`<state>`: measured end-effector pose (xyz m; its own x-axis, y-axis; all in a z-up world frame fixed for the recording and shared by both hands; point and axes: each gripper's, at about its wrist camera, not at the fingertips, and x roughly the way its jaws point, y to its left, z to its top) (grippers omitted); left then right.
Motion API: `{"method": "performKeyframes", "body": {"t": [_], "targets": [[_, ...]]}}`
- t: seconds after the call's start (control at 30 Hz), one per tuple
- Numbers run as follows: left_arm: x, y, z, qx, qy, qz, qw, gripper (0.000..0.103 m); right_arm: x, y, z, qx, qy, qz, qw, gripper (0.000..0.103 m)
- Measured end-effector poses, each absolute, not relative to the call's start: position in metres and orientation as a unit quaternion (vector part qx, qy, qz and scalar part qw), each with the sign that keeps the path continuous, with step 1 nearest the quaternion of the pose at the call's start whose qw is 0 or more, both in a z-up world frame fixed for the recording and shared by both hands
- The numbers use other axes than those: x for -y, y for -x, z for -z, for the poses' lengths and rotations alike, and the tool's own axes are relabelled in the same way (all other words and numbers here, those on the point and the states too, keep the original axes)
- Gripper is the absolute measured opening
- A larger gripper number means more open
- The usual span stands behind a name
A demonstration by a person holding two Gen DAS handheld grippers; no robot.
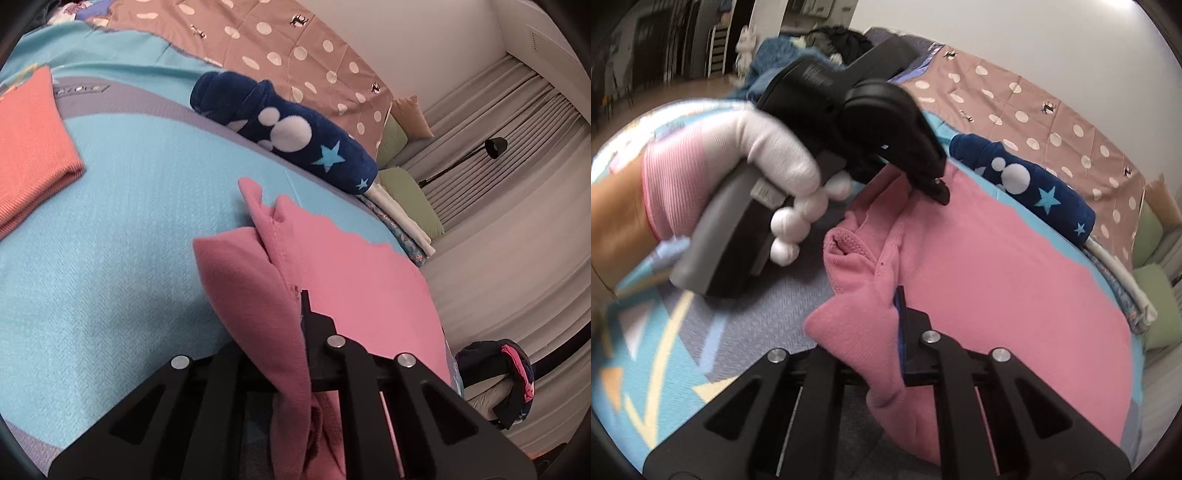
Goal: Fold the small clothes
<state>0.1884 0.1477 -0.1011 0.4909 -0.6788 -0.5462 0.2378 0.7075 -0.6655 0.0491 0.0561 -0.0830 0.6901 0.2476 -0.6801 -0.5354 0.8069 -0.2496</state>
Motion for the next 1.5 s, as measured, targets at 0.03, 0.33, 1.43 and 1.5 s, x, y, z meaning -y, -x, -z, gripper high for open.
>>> {"method": "performKeyframes", "body": {"t": [0.03,0.33,1.43,1.5], "targets": [[-0.147,-0.187,0.096,-0.418,0.259,0.279,0.825,0.006,-0.055,-0.048,0.079,-0.322,0.217,-0.22,0.895,0.005],[-0.142,-0.185,0.078,-0.427,0.247,0.268,0.828,0.007,-0.043,-0.043,0.063,-0.321,0.176,-0.229,0.902,0.006],[0.084,-0.195,-0.012,-0.459,0.087,0.274,0.841,0.007,0.179,-0.036,0.026,-0.319,-0.122,-0.183,0.922,0.006],[0.108,-0.195,-0.009,-0.465,0.068,0.274,0.839,0.007,0.198,-0.036,0.03,-0.321,-0.135,-0.176,0.921,0.006]]}}
